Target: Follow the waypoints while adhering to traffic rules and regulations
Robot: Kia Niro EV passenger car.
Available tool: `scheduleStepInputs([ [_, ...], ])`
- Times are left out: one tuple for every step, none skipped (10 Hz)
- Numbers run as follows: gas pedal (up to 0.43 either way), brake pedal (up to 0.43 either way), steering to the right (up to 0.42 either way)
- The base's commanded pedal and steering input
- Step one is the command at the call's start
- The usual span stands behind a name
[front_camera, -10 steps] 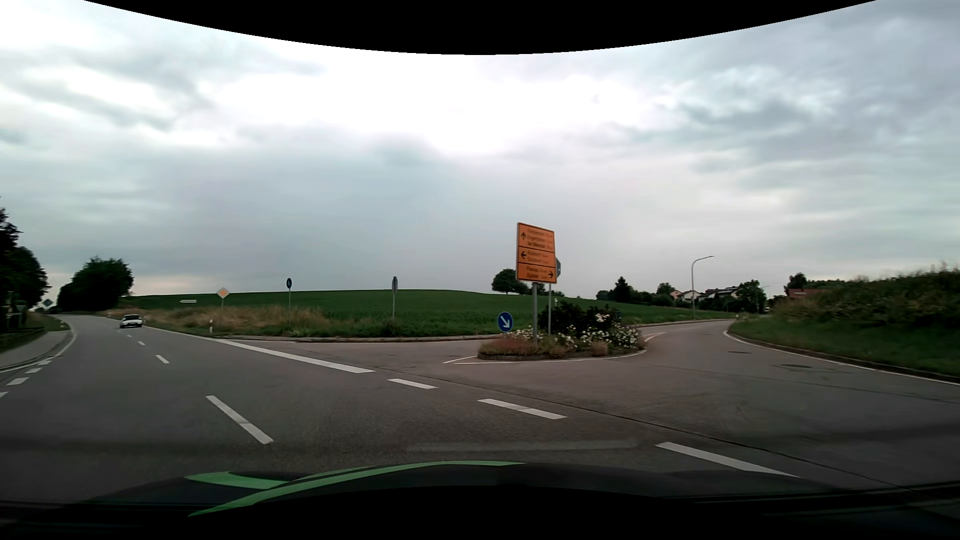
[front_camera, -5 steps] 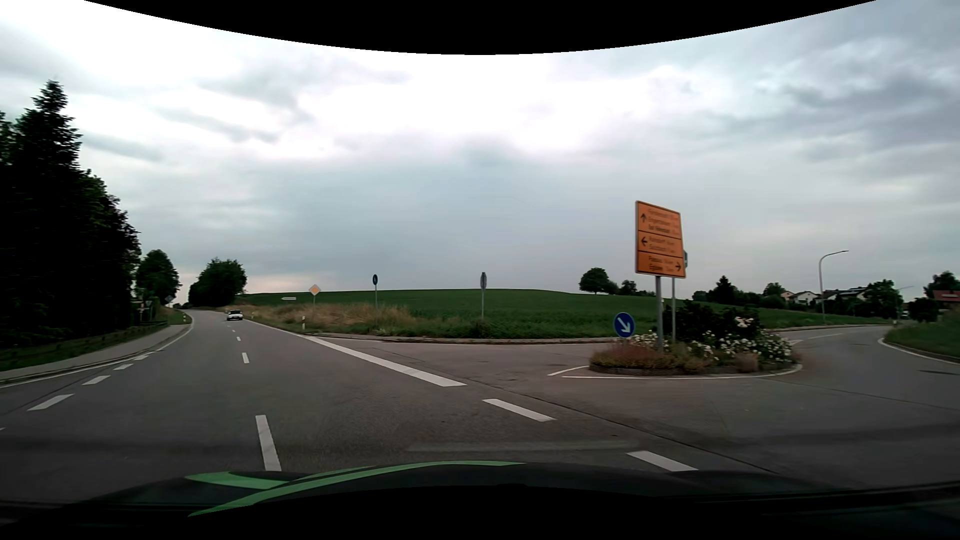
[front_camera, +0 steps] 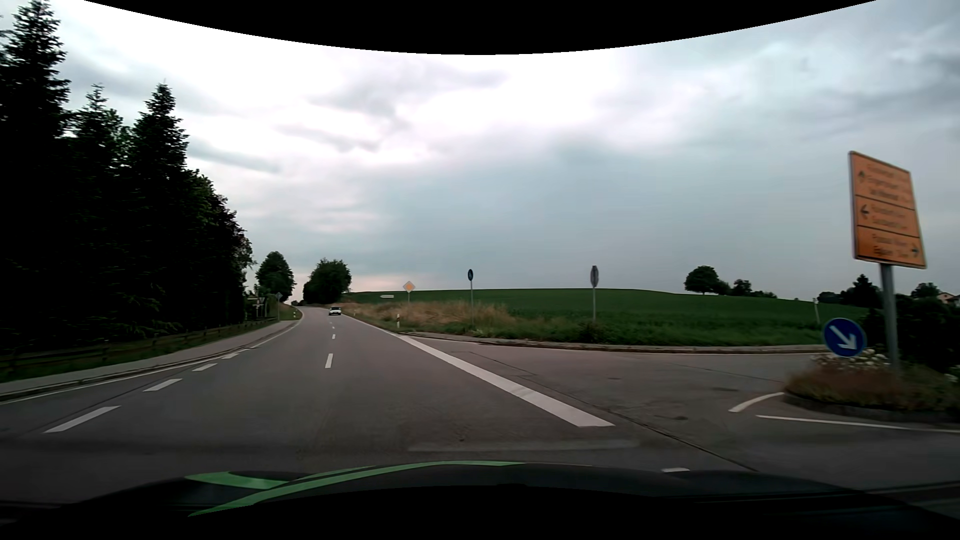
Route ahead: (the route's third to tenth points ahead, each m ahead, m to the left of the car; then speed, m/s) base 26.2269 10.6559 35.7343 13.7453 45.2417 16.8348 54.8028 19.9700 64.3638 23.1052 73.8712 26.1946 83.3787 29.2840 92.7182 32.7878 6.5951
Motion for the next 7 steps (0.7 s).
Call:
scheduleStepInputs([
  [0.299, 0.000, -0.220],
  [0.299, 0.000, -0.188],
  [0.299, 0.000, -0.159],
  [0.299, 0.000, -0.135],
  [0.299, 0.000, -0.120],
  [0.299, 0.000, -0.108],
  [0.299, 0.000, -0.099],
])
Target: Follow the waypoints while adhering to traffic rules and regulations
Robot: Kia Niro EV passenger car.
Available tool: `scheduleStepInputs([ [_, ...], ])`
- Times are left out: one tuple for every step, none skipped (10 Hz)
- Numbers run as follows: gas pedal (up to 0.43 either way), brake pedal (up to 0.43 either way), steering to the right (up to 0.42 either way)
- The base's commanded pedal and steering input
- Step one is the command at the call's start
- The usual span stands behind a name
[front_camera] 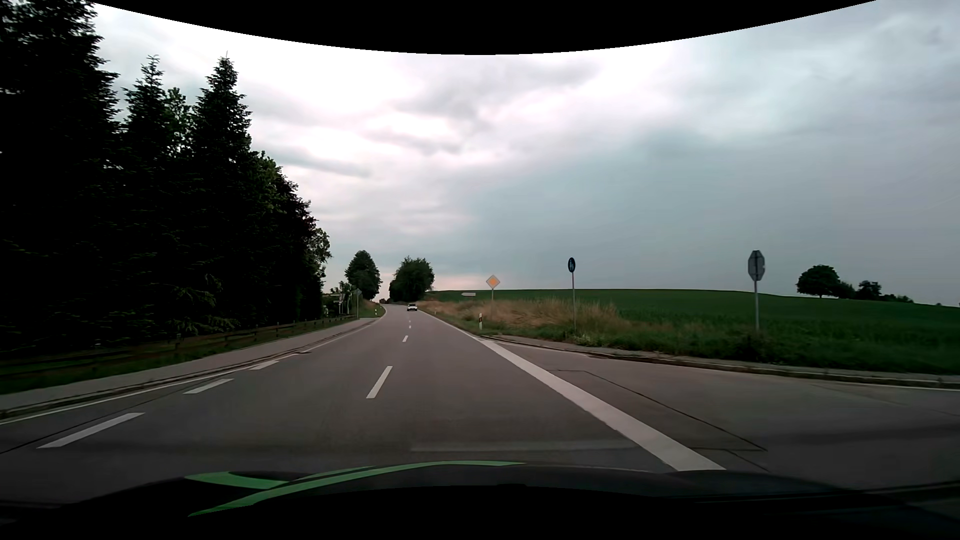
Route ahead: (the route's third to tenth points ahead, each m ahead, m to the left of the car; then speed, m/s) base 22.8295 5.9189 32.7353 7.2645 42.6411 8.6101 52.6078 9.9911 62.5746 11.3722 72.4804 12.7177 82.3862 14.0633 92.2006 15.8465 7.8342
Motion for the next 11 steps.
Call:
scheduleStepInputs([
  [0.299, 0.000, -0.091],
  [0.299, 0.000, -0.078],
  [0.299, 0.000, -0.066],
  [0.299, 0.000, -0.056],
  [0.299, 0.000, -0.041],
  [0.311, 0.000, -0.028],
  [0.311, 0.000, -0.022],
  [0.311, 0.000, -0.019],
  [0.311, 0.000, -0.019],
  [0.311, 0.000, -0.019],
  [0.311, 0.000, -0.018],
])
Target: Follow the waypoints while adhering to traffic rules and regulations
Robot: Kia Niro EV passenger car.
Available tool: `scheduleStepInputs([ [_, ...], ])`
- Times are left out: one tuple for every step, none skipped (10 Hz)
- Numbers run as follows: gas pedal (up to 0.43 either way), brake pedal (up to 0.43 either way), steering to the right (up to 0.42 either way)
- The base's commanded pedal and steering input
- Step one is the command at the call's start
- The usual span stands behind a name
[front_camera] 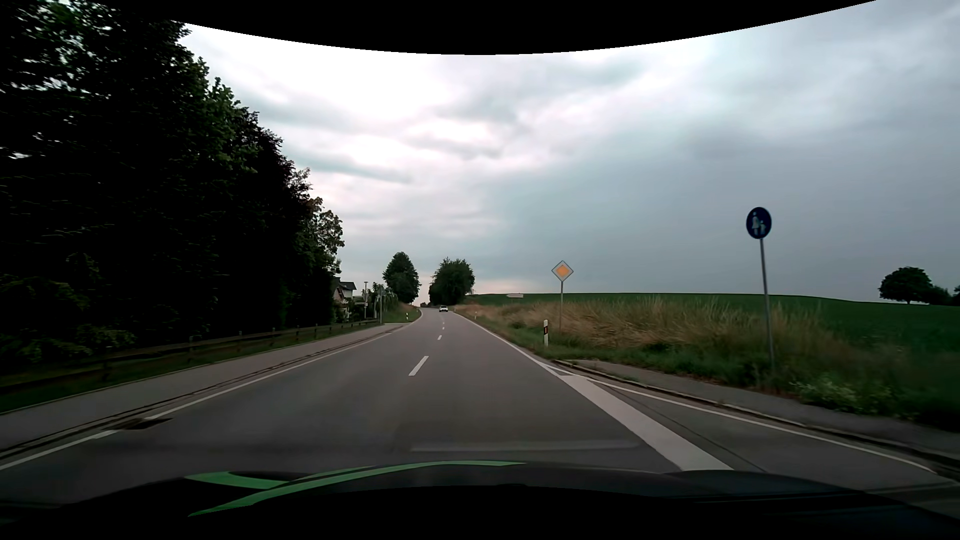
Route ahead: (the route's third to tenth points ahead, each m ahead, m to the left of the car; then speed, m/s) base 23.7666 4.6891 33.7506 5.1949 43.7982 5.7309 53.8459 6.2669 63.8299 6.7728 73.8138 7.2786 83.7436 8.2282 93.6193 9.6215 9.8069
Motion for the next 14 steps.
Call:
scheduleStepInputs([
  [0.311, 0.000, -0.015],
  [0.311, 0.000, -0.012],
  [0.311, 0.000, -0.010],
  [0.311, 0.000, -0.010],
  [0.311, 0.000, -0.011],
  [0.311, 0.000, -0.015],
  [0.311, 0.000, -0.018],
  [0.311, 0.000, -0.017],
  [0.311, 0.000, -0.017],
  [0.311, 0.000, -0.017],
  [0.311, 0.000, -0.017],
  [0.311, 0.000, -0.017],
  [0.311, 0.000, -0.017],
  [0.311, 0.000, -0.015],
])
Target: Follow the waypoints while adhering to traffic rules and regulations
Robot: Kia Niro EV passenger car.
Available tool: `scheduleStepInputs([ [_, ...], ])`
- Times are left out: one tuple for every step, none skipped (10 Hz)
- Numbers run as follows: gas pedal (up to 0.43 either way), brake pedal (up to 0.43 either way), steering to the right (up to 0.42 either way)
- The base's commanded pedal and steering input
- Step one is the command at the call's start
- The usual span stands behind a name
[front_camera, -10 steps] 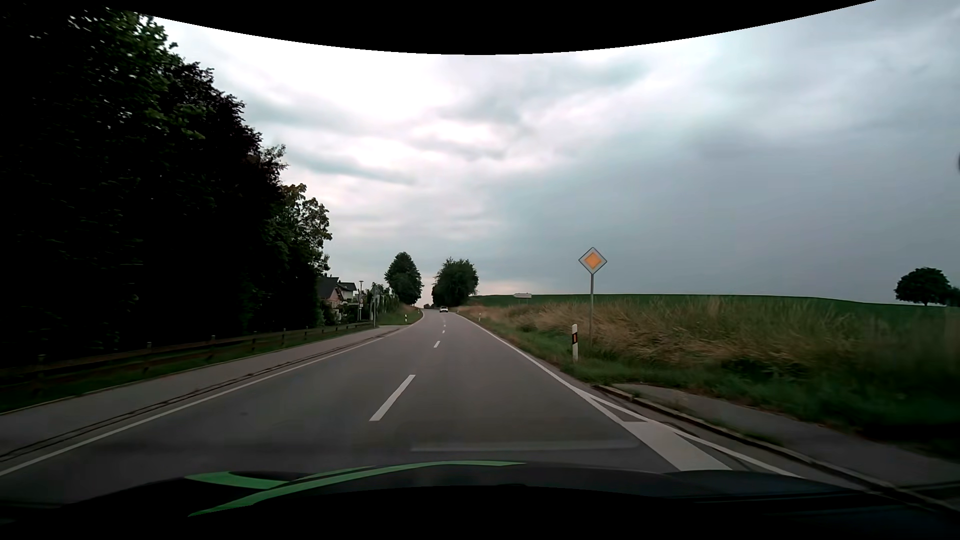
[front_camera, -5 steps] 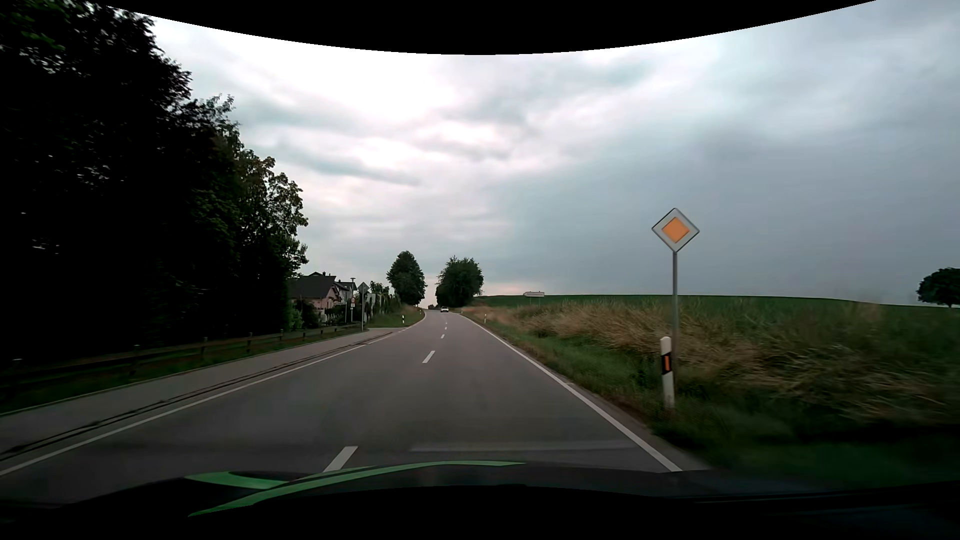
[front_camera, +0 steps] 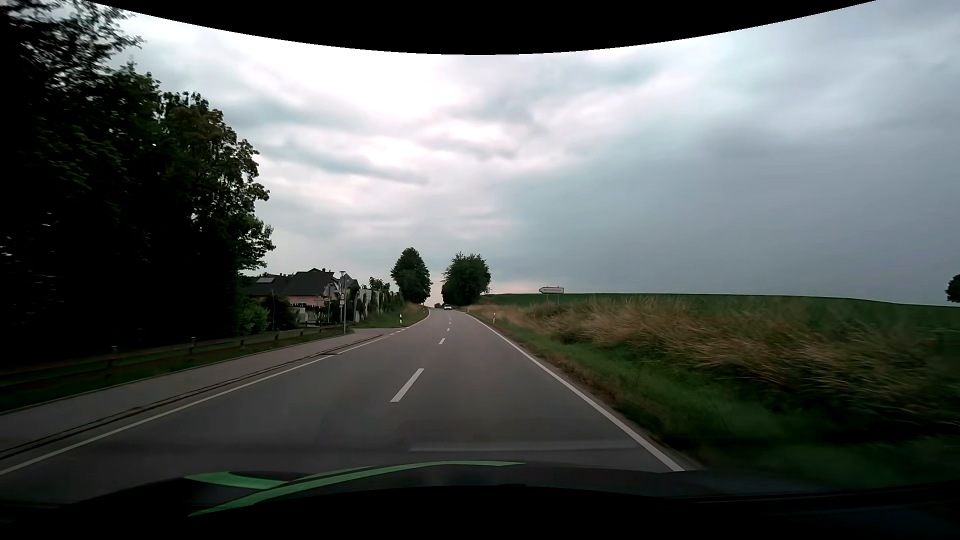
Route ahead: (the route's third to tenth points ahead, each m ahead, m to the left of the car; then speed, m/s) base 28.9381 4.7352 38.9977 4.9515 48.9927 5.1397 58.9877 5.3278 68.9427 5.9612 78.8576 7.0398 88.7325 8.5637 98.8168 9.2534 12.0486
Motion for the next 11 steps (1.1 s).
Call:
scheduleStepInputs([
  [0.311, 0.000, -0.015],
  [0.311, 0.000, -0.012],
  [0.311, 0.000, -0.010],
  [0.311, 0.000, -0.008],
  [0.311, 0.000, -0.008],
  [0.311, 0.000, -0.008],
  [0.311, 0.000, -0.008],
  [0.311, 0.000, -0.007],
  [0.311, 0.000, -0.007],
  [0.311, 0.000, -0.007],
  [0.311, 0.000, -0.008],
])
